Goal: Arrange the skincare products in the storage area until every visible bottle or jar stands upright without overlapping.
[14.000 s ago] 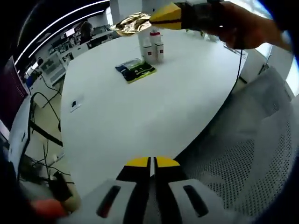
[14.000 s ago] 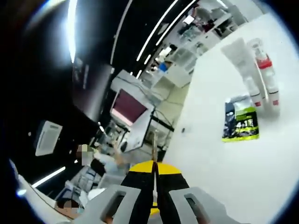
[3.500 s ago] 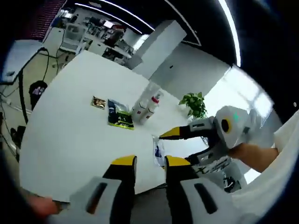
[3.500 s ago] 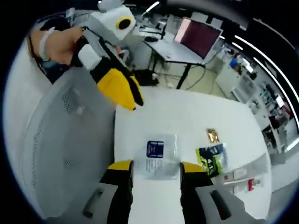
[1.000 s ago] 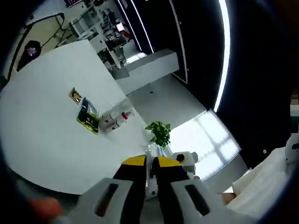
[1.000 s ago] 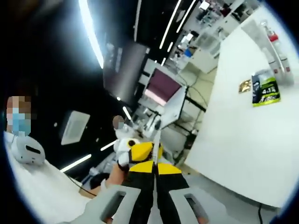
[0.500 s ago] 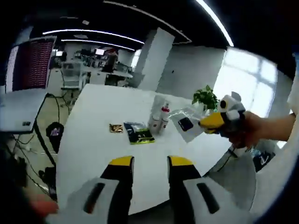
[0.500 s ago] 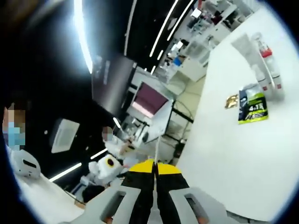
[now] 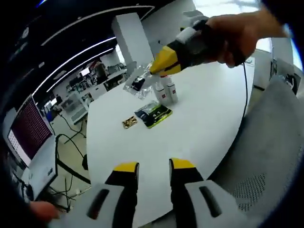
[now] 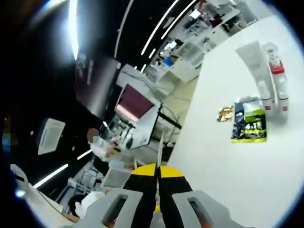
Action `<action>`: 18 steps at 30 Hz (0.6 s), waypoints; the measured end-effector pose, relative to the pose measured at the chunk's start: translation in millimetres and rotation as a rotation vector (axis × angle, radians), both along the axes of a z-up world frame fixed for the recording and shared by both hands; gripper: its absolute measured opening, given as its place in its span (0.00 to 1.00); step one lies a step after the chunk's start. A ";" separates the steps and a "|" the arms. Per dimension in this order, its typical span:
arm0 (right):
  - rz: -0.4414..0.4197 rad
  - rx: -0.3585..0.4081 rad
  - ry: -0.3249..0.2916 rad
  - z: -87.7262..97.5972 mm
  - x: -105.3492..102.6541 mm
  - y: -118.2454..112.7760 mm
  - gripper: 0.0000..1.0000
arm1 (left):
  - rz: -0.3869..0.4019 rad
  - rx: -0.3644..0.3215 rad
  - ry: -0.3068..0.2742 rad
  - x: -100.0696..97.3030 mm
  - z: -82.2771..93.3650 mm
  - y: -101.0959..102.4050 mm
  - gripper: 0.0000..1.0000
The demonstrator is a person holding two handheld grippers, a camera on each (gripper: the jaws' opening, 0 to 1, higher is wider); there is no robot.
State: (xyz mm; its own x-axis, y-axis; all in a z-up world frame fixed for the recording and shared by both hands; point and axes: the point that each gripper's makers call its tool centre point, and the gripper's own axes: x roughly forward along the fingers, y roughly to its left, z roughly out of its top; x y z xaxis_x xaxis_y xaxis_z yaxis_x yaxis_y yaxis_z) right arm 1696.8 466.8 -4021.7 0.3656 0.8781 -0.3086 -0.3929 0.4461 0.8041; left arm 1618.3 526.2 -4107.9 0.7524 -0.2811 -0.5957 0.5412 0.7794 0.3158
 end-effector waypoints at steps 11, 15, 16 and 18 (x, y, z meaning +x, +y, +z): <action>-0.039 -0.061 0.084 -45.3 44.0 19.5 0.00 | 0.031 0.078 0.124 -6.8 -28.4 14.3 0.22; -0.060 -0.070 0.119 -58.6 59.2 24.0 0.00 | 0.033 0.080 0.139 -7.9 -31.1 15.4 0.20; -0.059 -0.078 0.120 -60.7 61.4 25.6 0.00 | 0.033 0.085 0.146 -8.7 -32.5 15.6 0.20; -0.058 -0.094 0.121 -64.9 65.9 28.7 0.00 | 0.032 0.093 0.161 -10.1 -35.2 16.1 0.20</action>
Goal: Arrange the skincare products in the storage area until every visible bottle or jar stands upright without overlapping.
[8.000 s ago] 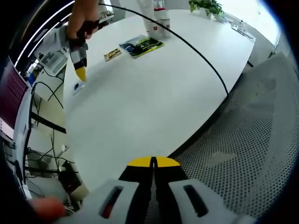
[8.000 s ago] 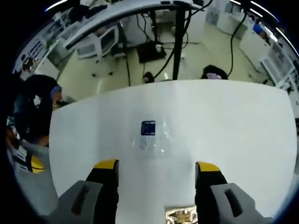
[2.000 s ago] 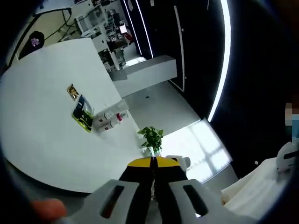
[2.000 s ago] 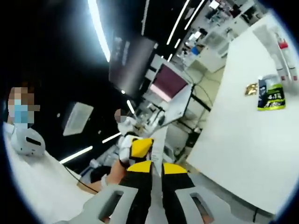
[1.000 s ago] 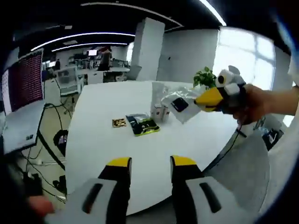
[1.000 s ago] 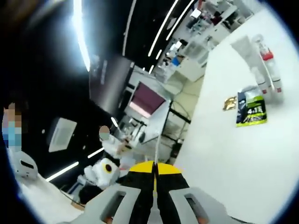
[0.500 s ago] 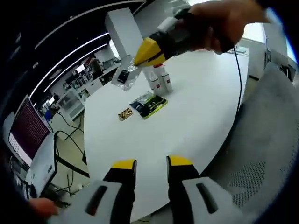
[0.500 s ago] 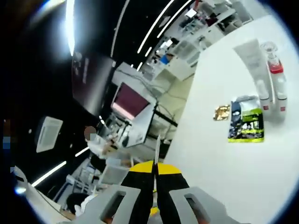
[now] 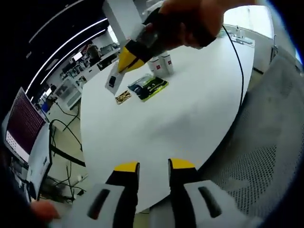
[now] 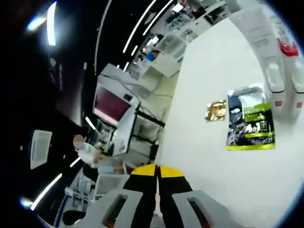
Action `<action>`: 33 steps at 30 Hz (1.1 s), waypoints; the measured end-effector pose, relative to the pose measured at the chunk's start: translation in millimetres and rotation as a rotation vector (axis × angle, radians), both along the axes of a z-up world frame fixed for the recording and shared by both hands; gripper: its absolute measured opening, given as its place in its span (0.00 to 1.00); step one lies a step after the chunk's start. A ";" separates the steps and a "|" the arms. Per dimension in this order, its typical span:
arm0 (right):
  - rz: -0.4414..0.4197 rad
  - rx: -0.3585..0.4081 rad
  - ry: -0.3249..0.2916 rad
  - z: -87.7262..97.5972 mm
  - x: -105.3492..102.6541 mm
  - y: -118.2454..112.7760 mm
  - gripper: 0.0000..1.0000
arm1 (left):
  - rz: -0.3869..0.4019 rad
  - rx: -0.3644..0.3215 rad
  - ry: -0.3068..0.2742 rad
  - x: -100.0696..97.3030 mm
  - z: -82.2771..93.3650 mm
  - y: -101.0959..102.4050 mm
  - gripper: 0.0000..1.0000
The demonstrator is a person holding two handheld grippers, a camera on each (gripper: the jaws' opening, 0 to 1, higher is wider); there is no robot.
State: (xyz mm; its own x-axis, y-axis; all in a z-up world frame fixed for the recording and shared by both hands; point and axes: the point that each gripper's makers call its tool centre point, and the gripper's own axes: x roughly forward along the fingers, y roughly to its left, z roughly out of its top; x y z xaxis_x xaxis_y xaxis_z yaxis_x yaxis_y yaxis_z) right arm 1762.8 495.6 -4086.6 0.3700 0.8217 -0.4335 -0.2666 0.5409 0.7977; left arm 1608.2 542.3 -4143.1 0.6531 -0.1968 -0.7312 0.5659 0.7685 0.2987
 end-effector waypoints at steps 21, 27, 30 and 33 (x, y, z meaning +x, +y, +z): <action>-0.056 -0.086 0.098 -52.4 29.7 2.5 0.00 | 0.013 0.017 0.045 -4.2 -8.2 3.1 0.14; -0.059 -0.094 0.106 -57.4 30.6 2.3 0.00 | 0.018 0.017 0.050 -4.2 -8.7 3.8 0.13; -0.063 -0.097 0.113 -60.5 30.5 1.3 0.00 | 0.017 0.019 0.053 -4.3 -9.4 3.9 0.13; -0.067 -0.099 0.120 -63.2 30.4 0.0 0.00 | 0.014 0.022 0.057 -5.1 -10.3 3.7 0.12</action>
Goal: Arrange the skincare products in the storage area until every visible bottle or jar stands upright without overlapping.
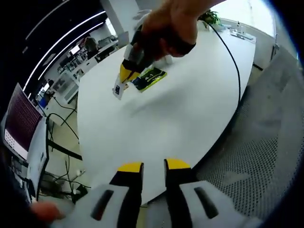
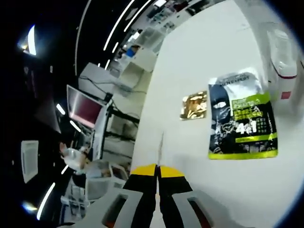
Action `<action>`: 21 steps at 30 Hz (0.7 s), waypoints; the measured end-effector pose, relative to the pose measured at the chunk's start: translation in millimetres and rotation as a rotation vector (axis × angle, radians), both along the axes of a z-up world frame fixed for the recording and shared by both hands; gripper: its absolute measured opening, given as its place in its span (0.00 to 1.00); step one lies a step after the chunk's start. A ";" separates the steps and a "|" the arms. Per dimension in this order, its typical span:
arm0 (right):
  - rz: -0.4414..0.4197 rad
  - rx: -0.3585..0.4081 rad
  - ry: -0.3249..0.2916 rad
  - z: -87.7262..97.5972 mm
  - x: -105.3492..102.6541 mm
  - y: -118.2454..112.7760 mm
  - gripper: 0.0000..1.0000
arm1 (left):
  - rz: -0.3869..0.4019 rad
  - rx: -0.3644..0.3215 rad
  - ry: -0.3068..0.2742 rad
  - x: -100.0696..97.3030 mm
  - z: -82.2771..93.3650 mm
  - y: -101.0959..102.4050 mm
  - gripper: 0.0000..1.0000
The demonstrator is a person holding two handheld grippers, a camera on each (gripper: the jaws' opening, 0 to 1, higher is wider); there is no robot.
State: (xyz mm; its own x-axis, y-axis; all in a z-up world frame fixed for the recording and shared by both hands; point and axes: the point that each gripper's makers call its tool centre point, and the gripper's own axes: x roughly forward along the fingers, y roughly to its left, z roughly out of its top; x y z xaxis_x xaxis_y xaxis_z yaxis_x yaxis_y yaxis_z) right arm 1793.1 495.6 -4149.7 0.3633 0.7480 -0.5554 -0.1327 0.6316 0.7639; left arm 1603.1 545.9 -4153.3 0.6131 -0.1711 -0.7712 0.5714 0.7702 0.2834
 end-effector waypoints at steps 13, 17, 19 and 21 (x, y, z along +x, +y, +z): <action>-0.005 -0.001 0.010 -3.7 0.7 -2.3 0.00 | -0.002 0.004 0.006 -1.0 -1.2 0.1 0.11; -0.004 -0.003 0.013 -4.8 -0.6 -2.5 0.00 | -0.003 0.006 0.008 -1.2 -1.5 0.2 0.11; -0.005 -0.004 0.015 -6.1 -0.7 -3.2 0.00 | -0.003 0.006 0.009 -1.3 -1.6 0.1 0.11; -0.006 -0.006 0.017 -7.1 -1.1 -4.0 0.00 | -0.003 0.006 0.009 -1.3 -1.8 0.2 0.11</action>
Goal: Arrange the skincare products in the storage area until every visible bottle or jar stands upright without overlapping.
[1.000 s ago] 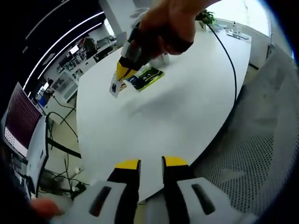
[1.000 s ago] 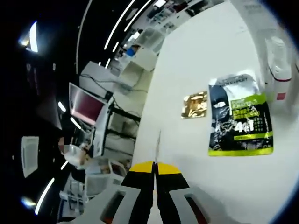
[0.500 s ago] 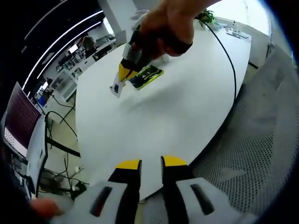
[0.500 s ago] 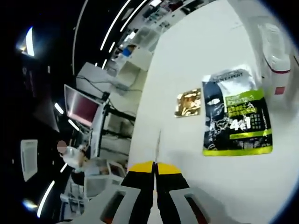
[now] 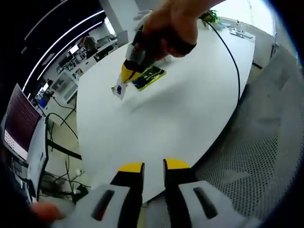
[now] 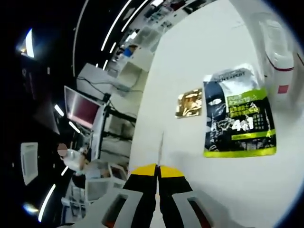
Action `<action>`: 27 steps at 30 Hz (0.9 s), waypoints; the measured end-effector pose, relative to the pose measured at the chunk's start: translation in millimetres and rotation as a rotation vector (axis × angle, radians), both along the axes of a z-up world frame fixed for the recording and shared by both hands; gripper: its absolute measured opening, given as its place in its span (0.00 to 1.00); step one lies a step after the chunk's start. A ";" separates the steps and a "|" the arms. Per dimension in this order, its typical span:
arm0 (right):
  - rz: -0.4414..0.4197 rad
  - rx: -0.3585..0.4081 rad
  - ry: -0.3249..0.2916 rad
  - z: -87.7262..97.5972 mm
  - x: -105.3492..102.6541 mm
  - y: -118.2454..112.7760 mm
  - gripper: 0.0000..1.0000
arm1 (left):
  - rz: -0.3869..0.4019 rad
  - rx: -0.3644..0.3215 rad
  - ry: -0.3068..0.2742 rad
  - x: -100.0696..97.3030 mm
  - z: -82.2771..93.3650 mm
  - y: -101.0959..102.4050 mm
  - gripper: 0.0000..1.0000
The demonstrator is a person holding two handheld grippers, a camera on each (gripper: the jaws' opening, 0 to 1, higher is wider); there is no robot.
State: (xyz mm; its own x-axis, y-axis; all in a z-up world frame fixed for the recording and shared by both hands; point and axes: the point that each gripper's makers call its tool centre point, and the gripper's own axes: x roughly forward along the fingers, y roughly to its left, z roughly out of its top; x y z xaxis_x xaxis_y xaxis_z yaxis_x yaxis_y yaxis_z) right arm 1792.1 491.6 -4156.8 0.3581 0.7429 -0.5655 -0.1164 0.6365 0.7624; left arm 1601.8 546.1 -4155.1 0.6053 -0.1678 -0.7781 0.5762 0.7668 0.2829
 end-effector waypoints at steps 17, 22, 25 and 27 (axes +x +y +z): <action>-0.034 -0.004 0.015 -3.8 6.3 -5.2 0.00 | -0.006 0.006 0.009 -1.5 -1.6 -0.5 0.10; -0.045 -0.002 0.020 -3.8 9.1 -3.1 0.00 | -0.006 0.007 0.010 -1.3 -1.9 -0.2 0.09; -0.046 -0.002 0.022 -4.1 10.6 -1.6 0.00 | -0.006 0.007 0.010 -1.4 -1.8 0.0 0.09; -0.045 -0.002 0.022 -4.2 11.1 -0.7 0.00 | -0.005 0.007 0.009 -1.3 -1.7 0.0 0.09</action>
State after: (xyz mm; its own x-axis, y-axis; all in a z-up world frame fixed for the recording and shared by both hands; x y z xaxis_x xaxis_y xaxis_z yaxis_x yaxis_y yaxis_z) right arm 1803.1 490.9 -4161.1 0.3789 0.7249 -0.5753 -0.0709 0.6425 0.7630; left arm 1600.5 546.1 -4156.9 0.5972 -0.1658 -0.7848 0.5829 0.7619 0.2825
